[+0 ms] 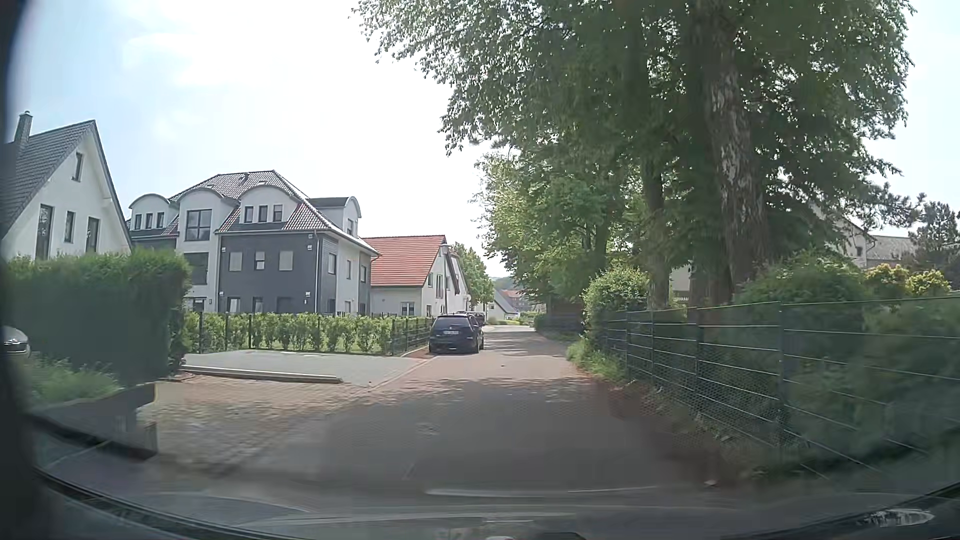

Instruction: Follow the waypoints while adhering to traffic rules and regulations

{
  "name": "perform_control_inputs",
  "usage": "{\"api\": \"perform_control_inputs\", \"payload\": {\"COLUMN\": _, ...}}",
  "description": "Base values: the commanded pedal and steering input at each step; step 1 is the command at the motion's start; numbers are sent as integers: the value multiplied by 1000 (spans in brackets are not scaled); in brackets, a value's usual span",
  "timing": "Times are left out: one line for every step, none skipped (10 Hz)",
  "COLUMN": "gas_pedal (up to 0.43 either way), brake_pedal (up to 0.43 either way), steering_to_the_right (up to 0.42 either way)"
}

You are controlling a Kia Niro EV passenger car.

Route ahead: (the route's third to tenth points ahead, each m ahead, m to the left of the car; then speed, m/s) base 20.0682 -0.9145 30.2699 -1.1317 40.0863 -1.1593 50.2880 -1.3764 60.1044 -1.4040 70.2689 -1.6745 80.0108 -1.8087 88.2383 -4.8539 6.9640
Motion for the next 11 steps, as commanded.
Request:
{"api": "perform_control_inputs", "payload": {"gas_pedal": 177, "brake_pedal": 0, "steering_to_the_right": 11}}
{"api": "perform_control_inputs", "payload": {"gas_pedal": 177, "brake_pedal": 0, "steering_to_the_right": 11}}
{"api": "perform_control_inputs", "payload": {"gas_pedal": 177, "brake_pedal": 0, "steering_to_the_right": 11}}
{"api": "perform_control_inputs", "payload": {"gas_pedal": 177, "brake_pedal": 0, "steering_to_the_right": 11}}
{"api": "perform_control_inputs", "payload": {"gas_pedal": 177, "brake_pedal": 0, "steering_to_the_right": 11}}
{"api": "perform_control_inputs", "payload": {"gas_pedal": 177, "brake_pedal": 0, "steering_to_the_right": 11}}
{"api": "perform_control_inputs", "payload": {"gas_pedal": 177, "brake_pedal": 0, "steering_to_the_right": 11}}
{"api": "perform_control_inputs", "payload": {"gas_pedal": 177, "brake_pedal": 0, "steering_to_the_right": 10}}
{"api": "perform_control_inputs", "payload": {"gas_pedal": 177, "brake_pedal": 0, "steering_to_the_right": 10}}
{"api": "perform_control_inputs", "payload": {"gas_pedal": 177, "brake_pedal": 0, "steering_to_the_right": 10}}
{"api": "perform_control_inputs", "payload": {"gas_pedal": 157, "brake_pedal": 0, "steering_to_the_right": 10}}
